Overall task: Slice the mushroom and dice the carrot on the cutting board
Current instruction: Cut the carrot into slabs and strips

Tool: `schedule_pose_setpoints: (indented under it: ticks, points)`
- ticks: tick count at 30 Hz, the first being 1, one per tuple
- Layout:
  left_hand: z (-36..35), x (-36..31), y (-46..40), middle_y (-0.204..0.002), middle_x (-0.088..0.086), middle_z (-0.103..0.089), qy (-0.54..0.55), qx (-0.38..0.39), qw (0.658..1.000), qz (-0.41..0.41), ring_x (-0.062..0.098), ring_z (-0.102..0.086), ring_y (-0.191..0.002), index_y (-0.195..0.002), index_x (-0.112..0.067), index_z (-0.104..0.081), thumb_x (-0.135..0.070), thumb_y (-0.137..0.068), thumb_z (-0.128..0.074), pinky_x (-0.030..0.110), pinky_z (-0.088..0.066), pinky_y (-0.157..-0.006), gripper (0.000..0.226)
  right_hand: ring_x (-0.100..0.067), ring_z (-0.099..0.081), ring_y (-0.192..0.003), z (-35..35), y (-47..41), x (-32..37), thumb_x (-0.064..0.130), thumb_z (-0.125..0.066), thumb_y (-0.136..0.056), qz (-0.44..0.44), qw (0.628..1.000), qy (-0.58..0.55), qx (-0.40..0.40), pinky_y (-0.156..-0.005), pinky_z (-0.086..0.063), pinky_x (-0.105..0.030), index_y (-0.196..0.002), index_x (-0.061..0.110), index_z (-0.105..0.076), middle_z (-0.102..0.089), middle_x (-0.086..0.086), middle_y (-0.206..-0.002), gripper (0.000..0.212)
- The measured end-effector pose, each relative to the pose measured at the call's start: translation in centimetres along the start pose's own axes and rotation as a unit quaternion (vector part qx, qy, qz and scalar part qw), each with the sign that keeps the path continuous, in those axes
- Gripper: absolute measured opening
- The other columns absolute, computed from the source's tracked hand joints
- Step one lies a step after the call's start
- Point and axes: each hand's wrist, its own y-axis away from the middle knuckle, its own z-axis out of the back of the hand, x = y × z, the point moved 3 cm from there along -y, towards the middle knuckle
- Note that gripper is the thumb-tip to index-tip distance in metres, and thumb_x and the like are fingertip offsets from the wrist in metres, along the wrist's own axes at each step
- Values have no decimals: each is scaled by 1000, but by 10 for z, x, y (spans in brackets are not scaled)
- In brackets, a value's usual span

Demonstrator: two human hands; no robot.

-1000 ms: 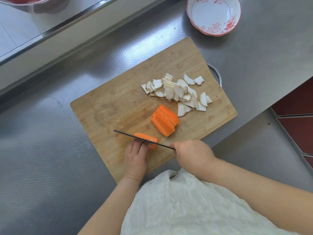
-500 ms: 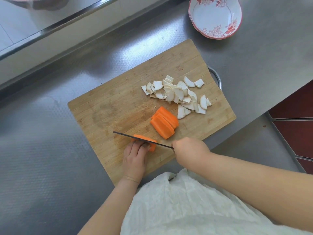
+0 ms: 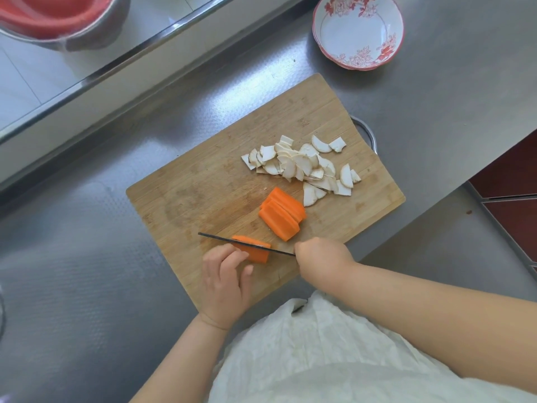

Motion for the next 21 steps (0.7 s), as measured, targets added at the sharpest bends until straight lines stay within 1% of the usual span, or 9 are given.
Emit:
schedule_pose_setpoints:
  ticks: [2, 4, 6, 8, 10, 14, 16, 18, 21]
  points:
    - [11, -11, -45, -99, 6, -56, -28, 59, 998, 14, 24, -51, -91, -96, -10, -57, -30, -102, -33, 31, -38, -83, 33, -26, -58, -80, -1, 3, 1, 0, -40, -92, -4, 1000, 0, -9, -54, -36, -27, -98, 14, -56, -62, -6, -92, 22]
    - [1, -14, -88, -87, -1, -57, -114, 264, 957, 46, 22, -53, -84, -85, -14, -59, -42, -103, -22, 33, -40, -77, 49, -27, -63, -89, -3, 6, 2, 0, -40, -92, -5, 1000, 4, -16, -61, -39, -29, -106, 11, -57, -64, -8, -100, 24]
    - [-22, -9, -107, -78, -1, -57, -186, 495, 843, 100, 22, -56, -77, -82, -16, -58, -56, -99, -12, 37, -46, -72, 63, -28, -64, -89, -5, 9, 4, 0, -41, -92, -1, 1000, 4, -26, -62, -39, -29, -106, 10, -56, -65, -8, -100, 23]
    - [-43, -1, -106, -72, 2, -58, -201, 625, 740, 147, 20, -57, -70, -85, -15, -59, -65, -95, -9, 35, -47, -69, 72, -28, -64, -89, -6, 12, 6, 0, -42, -91, -3, 999, 5, -36, -61, -39, -30, -107, 9, -56, -65, -8, -99, 23]
    - [-56, 4, -99, -71, 4, -58, -192, 660, 709, 156, 18, -54, -66, -87, -13, -57, -69, -93, -10, 36, -46, -73, 73, -28, -64, -89, -7, 14, 8, 0, -43, -92, -7, 999, 6, -33, -61, -39, -30, -109, 9, -55, -65, -7, -99, 23]
    - [-59, 7, -97, -92, 6, -62, -177, 682, 689, 170, 23, -57, -77, -93, -14, -54, -69, -93, -10, 37, -45, -81, 71, -27, -63, -95, -2, 16, 13, 0, -45, -92, -18, 1000, -10, -19, -64, -41, -30, -108, 11, -59, -64, -6, -103, 23]
    - [-55, 5, -100, -86, 5, -60, -173, 688, 682, 180, 26, -58, -85, -105, -11, -58, -69, -93, -9, 36, -43, -82, 77, -26, -62, -96, 2, 17, 15, -1, -47, -90, -19, 1000, -13, -14, -66, -42, -30, -106, 12, -61, -64, -6, -104, 24]
    - [-52, 5, -101, -79, 4, -55, -172, 692, 676, 187, 23, -54, -79, -113, -10, -59, -70, -92, -8, 36, -42, -82, 81, -26, -62, -96, 5, 19, 18, -2, -49, -89, -18, 1000, -9, -11, -66, -43, -30, -104, 11, -62, -64, -7, -104, 24]
    - [-50, 2, -101, -84, 4, -53, -173, 699, 668, 189, 21, -50, -78, -118, -9, -58, -68, -93, -8, 35, -41, -83, 82, -26, -62, -96, 9, 23, 21, -3, -51, -88, -14, 1000, -3, -13, -66, -43, -30, -104, 11, -62, -64, -7, -104, 23]
